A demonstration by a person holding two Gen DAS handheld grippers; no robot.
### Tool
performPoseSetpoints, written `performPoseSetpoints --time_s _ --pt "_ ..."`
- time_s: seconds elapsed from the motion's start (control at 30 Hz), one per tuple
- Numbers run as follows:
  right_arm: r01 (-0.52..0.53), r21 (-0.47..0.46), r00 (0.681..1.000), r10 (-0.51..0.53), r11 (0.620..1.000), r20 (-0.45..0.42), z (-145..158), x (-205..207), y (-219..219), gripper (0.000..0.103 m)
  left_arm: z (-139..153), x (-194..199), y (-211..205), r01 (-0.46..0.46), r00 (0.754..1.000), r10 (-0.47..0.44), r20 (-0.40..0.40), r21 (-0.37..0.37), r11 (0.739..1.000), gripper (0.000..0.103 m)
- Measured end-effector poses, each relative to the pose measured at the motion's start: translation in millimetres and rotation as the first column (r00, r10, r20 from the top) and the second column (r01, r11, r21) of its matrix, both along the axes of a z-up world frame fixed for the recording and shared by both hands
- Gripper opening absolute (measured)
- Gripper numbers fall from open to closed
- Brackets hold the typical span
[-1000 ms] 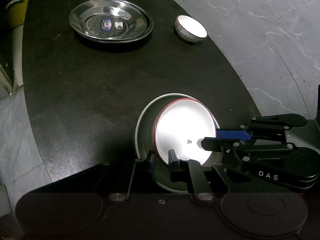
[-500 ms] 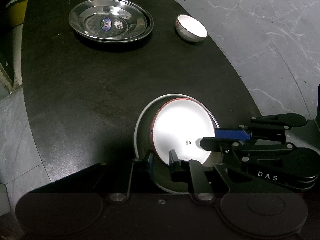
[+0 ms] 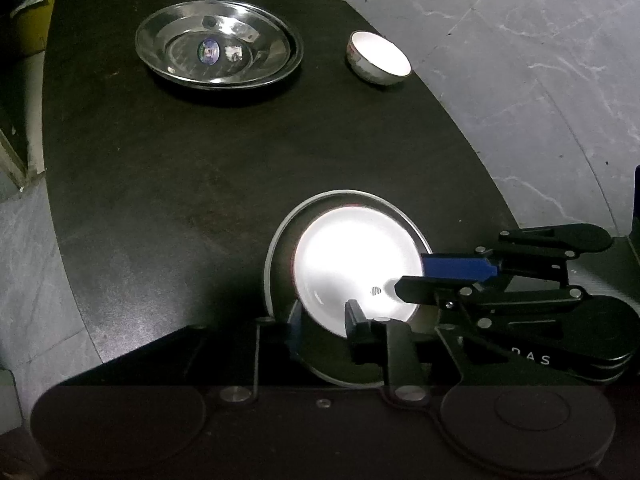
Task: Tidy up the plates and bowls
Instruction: 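Lower the white bowl into the steel bowl and open the grippers, then reach both grippers to the other white bowl and grip its rim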
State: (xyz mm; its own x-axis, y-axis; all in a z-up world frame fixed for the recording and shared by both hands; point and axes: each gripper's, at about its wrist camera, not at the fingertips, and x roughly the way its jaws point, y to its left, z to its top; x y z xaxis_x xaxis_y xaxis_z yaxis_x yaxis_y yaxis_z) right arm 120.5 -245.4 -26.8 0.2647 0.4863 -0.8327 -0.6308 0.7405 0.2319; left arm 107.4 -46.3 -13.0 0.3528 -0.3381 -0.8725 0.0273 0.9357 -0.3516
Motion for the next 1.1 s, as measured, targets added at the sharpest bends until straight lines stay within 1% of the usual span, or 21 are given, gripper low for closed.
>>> performPoseSetpoints --time_s 0.03,0.2,0.33,0.4,0.47,0.53,0.6,0.63,0.67,0.7,0.73,0.77,0.8,0.83,0.9,1.07,1.1 --pt "-0.001 0.000 1.000 0.001 1.000 0.000 0.2 -0.3 -0.2 0.023 0.7 -0.5 -0.4 0.000 1.000 0.000 0.004 0.002 1.000 0.030" --pt "-0.001 0.005 1.000 0.001 1.000 0.004 1.5 -1.1 -1.5 0.023 2.9 -1.7 0.5 0.002 1.000 -0.002 0.014 0.011 1.000 0.034" --pt "0.007 0.017 1.000 -0.007 1.000 0.013 4.2 -1.8 -4.9 0.024 6.4 -1.5 2.5 -0.010 1.000 0.010 0.026 0.010 1.000 0.041" --pt "0.013 0.029 1.000 -0.013 1.000 0.022 6.9 -2.8 -7.9 0.024 9.8 -1.7 3.2 -0.013 0.999 0.012 0.037 0.012 1.000 0.046" --pt "0.018 0.049 0.999 -0.020 0.999 0.035 10.8 -4.2 -12.4 0.024 14.6 -1.6 3.3 -0.016 0.999 0.015 0.050 0.016 1.000 0.056" --pt "0.031 0.079 0.998 -0.035 0.996 0.052 16.3 -5.2 -18.2 0.026 20.2 -1.3 3.3 -0.021 0.998 0.020 0.065 0.024 0.999 0.060" --pt "0.053 0.107 0.996 -0.060 0.993 0.070 20.9 -5.2 -24.2 0.029 25.2 0.4 4.7 -0.031 0.997 0.029 0.078 0.022 0.999 0.066" --pt "0.065 0.121 0.994 -0.075 0.990 0.078 23.3 -4.6 -27.5 0.031 27.9 1.5 5.9 -0.040 0.995 0.038 0.087 0.020 0.999 0.072" --pt "0.080 0.134 0.992 -0.092 0.988 0.084 25.2 -3.7 -31.2 0.037 29.6 2.4 7.0 -0.047 0.994 0.045 0.095 0.021 0.999 0.078" --pt "0.099 0.145 0.990 -0.112 0.984 0.090 26.7 -2.0 -34.7 0.046 31.0 4.5 8.3 -0.051 0.994 0.049 0.099 0.023 0.998 0.081" --pt "0.119 0.153 0.986 -0.135 0.981 0.097 27.6 -0.2 -38.6 0.051 31.9 7.5 9.6 -0.058 0.993 0.055 0.101 0.027 0.998 0.086" --pt "0.143 0.160 0.981 -0.161 0.977 0.106 28.2 1.4 -42.4 0.062 31.5 11.9 10.0 -0.068 0.993 0.065 0.100 0.031 0.997 0.094" --pt "0.168 0.164 0.976 -0.188 0.972 0.113 28.1 3.5 -46.6 0.071 30.5 15.9 11.3 -0.079 0.993 0.075 0.095 0.036 0.996 0.098" --pt "0.192 0.168 0.971 -0.212 0.967 0.114 27.4 5.8 -50.7 0.075 29.3 20.9 12.6 -0.089 0.993 0.085 0.085 0.044 0.995 0.102" --pt "0.238 0.174 0.959 -0.259 0.956 0.115 24.1 12.2 -58.7 0.087 28.0 29.8 14.3 -0.099 0.992 0.094 0.080 0.056 0.994 0.102" --pt "0.345 0.203 0.924 -0.369 0.917 0.100 10.7 28.5 -79.6 0.102 24.8 55.2 11.3 -0.106 0.991 0.098 0.089 0.096 0.990 0.102" --pt "0.366 0.212 0.915 -0.392 0.906 0.093 7.9 33.0 -83.7 0.103 24.0 61.5 10.0 -0.108 0.991 0.099 0.093 0.103 0.989 0.102"
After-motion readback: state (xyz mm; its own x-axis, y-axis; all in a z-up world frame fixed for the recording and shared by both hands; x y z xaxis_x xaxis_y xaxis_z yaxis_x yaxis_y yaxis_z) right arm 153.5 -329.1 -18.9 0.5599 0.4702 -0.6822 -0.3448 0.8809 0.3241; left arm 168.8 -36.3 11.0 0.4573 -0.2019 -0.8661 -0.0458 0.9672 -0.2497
